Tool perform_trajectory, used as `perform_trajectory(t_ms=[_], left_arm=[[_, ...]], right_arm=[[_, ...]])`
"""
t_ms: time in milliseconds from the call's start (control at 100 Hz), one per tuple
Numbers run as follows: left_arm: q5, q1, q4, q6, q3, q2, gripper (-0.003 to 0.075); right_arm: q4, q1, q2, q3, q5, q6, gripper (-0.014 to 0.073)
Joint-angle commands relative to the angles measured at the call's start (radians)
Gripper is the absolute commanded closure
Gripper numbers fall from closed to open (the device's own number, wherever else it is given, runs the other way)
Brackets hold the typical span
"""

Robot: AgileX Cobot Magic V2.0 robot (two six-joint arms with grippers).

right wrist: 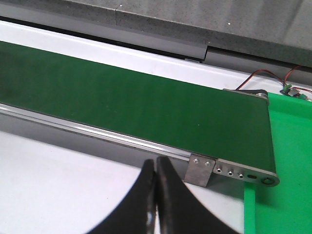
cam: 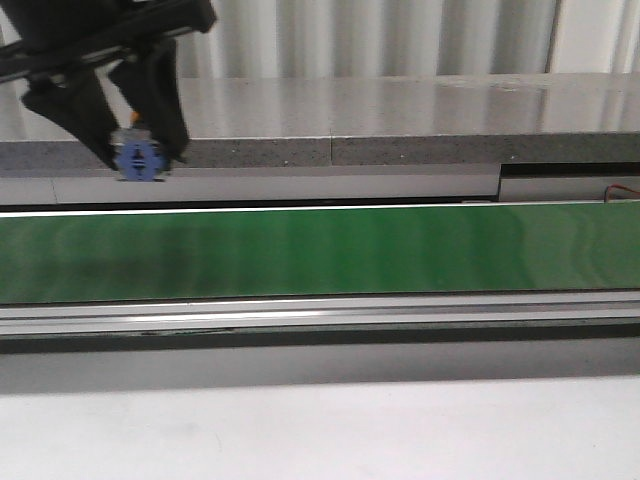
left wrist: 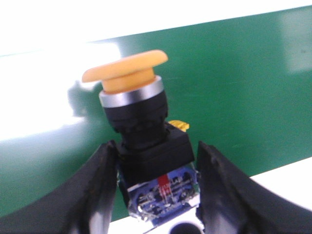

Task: Move button from right to left
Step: 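Lift the button with the left gripper and carry it over the blue tray, then lower the button into the blue tray and open the left gripper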

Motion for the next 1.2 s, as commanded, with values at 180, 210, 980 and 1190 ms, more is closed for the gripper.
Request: perform_trajectory(t_ms=[180,210,980,1190], left_arm=[[0.129,0.236,0.009,0.224,-0.028,-0.075,0.0689],[0.132,0.27,0.009,0.248,-0.028,-0.075,0.0689],[0.115,0.714,0.233,0.484,-0.024,0.026,0.0689],[0.058,0.761,0.275,0.484,-0.024,0.121,0.0689]], right_arm=[[0.007,0.001,0.01,-0.021,-0.08,-0.01,0.066],[0.007,0.001,0.01,-0.021,-0.08,-0.01,0.066],[0.007,0.001,0.01,-0.021,-0.08,-0.01,0.066],[0.007,0.001,0.01,-0.021,-0.08,-0.01,0.066]])
